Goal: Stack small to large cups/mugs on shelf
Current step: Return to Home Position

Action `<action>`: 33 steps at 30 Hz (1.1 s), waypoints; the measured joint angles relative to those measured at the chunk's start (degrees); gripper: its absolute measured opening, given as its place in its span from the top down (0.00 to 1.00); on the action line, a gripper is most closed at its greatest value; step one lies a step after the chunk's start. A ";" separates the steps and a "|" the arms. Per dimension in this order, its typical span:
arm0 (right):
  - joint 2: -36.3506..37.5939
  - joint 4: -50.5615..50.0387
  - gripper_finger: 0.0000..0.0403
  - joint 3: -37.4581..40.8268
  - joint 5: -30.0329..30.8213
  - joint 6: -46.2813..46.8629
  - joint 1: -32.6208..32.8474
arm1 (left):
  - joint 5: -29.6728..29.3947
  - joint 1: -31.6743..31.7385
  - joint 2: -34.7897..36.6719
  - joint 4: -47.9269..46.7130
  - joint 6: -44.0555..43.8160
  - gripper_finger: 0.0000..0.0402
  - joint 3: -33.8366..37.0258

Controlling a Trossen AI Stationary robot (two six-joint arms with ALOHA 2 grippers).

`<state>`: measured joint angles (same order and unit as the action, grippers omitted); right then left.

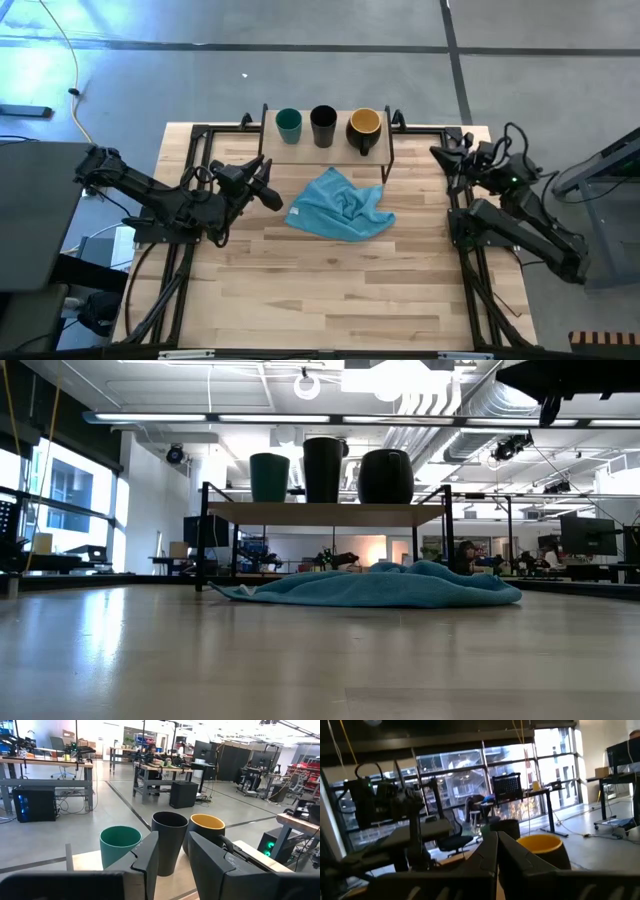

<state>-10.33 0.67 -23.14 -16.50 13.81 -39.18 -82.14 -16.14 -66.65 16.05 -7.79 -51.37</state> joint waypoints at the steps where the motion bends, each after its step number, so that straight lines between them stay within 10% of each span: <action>1: 0.00 0.01 1.00 0.55 0.02 -0.29 0.17 | 0.02 0.00 0.00 0.00 0.00 0.77 0.01; 33: 0.04 21.12 1.00 22.32 19.60 6.91 0.35 | 0.04 0.00 -0.04 0.04 -0.02 0.77 0.00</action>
<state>-10.28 21.79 -0.82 3.10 20.72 -38.83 -82.11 -16.14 -66.70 16.10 -7.81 -51.37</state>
